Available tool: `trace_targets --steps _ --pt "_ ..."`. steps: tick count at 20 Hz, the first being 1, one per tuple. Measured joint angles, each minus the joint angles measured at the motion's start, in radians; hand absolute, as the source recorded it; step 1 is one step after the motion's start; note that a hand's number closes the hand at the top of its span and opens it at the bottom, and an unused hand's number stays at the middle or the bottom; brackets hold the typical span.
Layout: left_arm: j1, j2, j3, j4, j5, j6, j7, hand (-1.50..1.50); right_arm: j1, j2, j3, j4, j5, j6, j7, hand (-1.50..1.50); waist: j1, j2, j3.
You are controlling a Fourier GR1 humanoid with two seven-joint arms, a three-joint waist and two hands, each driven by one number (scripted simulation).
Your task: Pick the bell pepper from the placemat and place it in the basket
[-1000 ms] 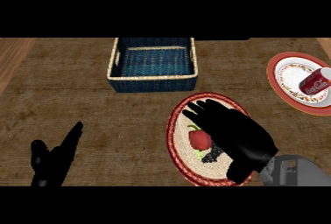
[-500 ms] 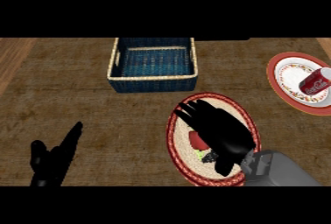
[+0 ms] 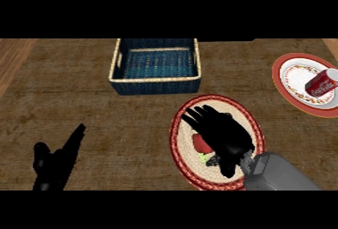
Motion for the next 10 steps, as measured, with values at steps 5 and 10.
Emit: trace_targets --steps 5,10 --pt "0.003 -0.007 0.011 0.008 -0.004 -0.015 -0.018 0.00 0.002 0.022 -0.003 0.043 0.026 -0.022 -0.036 -1.50 0.000 -0.001 0.001" --pt "0.005 -0.019 0.014 0.008 -0.020 -0.011 -0.023 0.00 0.025 0.043 0.010 0.081 0.068 -0.067 -0.060 -1.50 -0.001 0.000 0.000"
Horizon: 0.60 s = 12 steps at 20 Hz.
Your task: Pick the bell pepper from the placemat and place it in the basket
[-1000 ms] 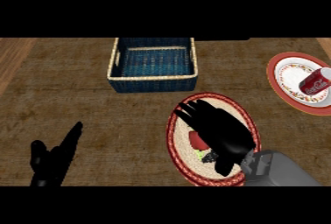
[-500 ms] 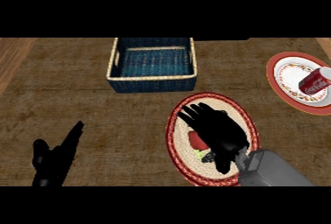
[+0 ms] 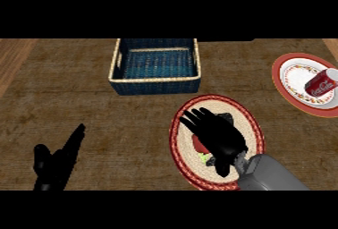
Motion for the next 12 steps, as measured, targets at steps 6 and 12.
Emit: trace_targets --steps 6,12 --pt "-0.003 -0.003 0.007 -0.003 -0.012 -0.004 0.007 0.00 -0.029 0.024 0.021 0.074 0.070 -0.055 -0.055 1.50 0.004 0.001 -0.002" --pt "-0.001 -0.002 0.022 -0.008 -0.011 -0.014 0.024 0.00 -0.051 0.011 0.027 0.111 0.136 -0.108 -0.123 1.50 0.003 -0.001 -0.005"
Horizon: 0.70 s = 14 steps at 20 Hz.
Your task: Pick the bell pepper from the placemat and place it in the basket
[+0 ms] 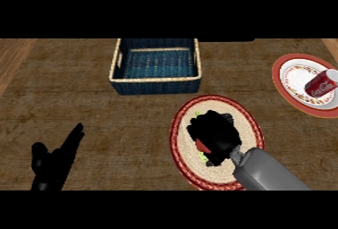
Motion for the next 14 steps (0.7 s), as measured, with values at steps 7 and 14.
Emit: trace_targets --steps 7,14 --pt "-0.006 -0.006 0.005 -0.005 -0.015 0.000 0.012 0.00 -0.033 0.149 0.018 0.033 0.060 0.022 0.145 1.50 0.006 0.003 -0.003" --pt "-0.030 0.001 -0.011 -0.015 -0.031 -0.013 0.024 0.00 -0.119 0.298 0.021 0.058 0.013 0.018 0.548 1.50 0.067 0.014 -0.011"
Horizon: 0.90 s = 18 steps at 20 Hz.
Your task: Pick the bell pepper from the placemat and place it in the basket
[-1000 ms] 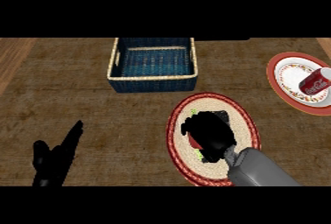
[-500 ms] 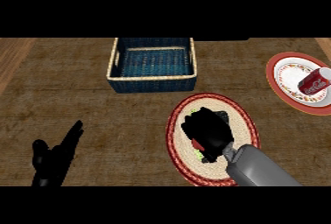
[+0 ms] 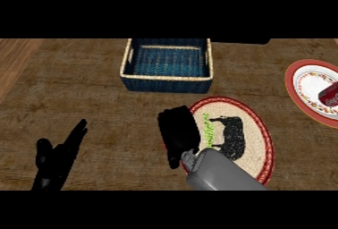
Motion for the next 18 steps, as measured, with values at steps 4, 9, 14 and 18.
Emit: trace_targets --steps 4,9,14,18 --pt "-0.013 0.001 -0.008 -0.001 -0.008 -0.007 0.002 0.00 -0.053 0.021 -0.049 -0.071 -0.088 -0.149 0.145 1.50 0.028 0.005 0.003" --pt "-0.036 0.002 -0.011 0.011 -0.008 -0.020 0.011 0.00 -0.182 0.029 -0.099 -0.155 -0.137 -0.379 0.287 1.50 0.052 0.003 0.000" --pt "-0.055 -0.007 -0.019 0.023 -0.015 -0.020 0.027 0.00 -0.369 0.028 -0.143 -0.156 -0.136 -0.497 0.393 1.50 0.056 -0.004 -0.005" --pt "-0.056 -0.005 -0.014 0.028 -0.013 -0.023 0.032 0.00 -0.533 0.026 -0.206 -0.093 -0.125 -0.506 0.448 1.50 0.048 -0.008 -0.007"
